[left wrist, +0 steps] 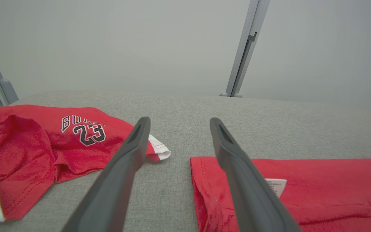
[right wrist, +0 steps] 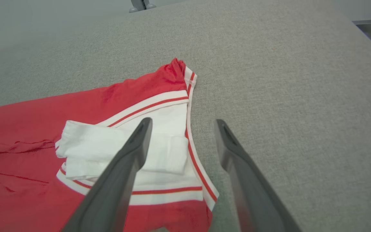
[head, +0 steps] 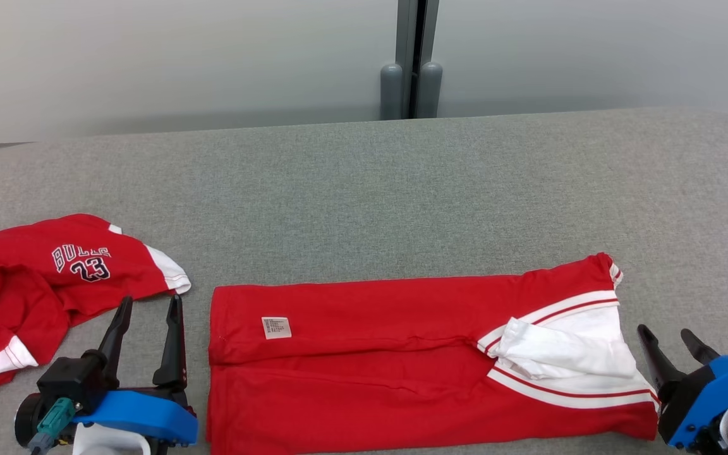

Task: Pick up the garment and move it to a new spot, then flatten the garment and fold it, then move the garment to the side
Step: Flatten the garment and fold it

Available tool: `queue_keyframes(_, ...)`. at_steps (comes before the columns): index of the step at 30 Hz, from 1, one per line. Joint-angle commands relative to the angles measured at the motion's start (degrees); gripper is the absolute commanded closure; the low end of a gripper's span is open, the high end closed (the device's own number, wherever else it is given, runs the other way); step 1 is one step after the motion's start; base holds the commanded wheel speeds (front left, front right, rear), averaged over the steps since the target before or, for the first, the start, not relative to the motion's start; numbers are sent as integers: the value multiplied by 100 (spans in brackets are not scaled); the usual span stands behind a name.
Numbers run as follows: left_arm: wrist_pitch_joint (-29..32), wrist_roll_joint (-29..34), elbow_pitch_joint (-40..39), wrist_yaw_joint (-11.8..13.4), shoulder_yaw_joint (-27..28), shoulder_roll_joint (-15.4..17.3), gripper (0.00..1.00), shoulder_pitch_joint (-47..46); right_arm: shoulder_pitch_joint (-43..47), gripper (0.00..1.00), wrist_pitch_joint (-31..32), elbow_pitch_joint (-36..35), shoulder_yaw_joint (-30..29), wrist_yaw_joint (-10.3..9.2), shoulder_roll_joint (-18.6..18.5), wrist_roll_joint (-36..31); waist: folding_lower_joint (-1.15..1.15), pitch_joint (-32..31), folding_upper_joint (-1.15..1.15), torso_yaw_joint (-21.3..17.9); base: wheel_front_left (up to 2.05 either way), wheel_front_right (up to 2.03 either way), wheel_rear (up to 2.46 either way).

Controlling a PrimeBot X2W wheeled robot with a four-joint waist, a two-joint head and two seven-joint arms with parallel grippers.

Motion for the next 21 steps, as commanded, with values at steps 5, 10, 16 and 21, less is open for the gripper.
queue_keyframes(5, -24, 140, 151, -72, 63, 29, 0, -226, -444, 0, -215, 615, -23, 3, 157, -295, 0, 4, 0, 26, 0, 0, 0)
queue_keyframes(10, -24, 152, 235, -91, 98, 45, 0, -289, -842, 0, -404, 1426, -77, 3, 223, -494, 0, 2, 0, 73, 0, 0, 0)
queue_keyframes(16, -24, 112, 254, -62, 89, 41, 0, -253, -1193, 0, -410, 2281, -189, 3, 280, -587, 0, -3, 0, 168, 0, 0, 0)
queue_keyframes(21, -24, 56, 207, -78, 107, 7, 0, -240, -1452, 0, -213, 2898, -258, 3, 312, -813, 0, 32, 0, 226, 0, 0, 0)
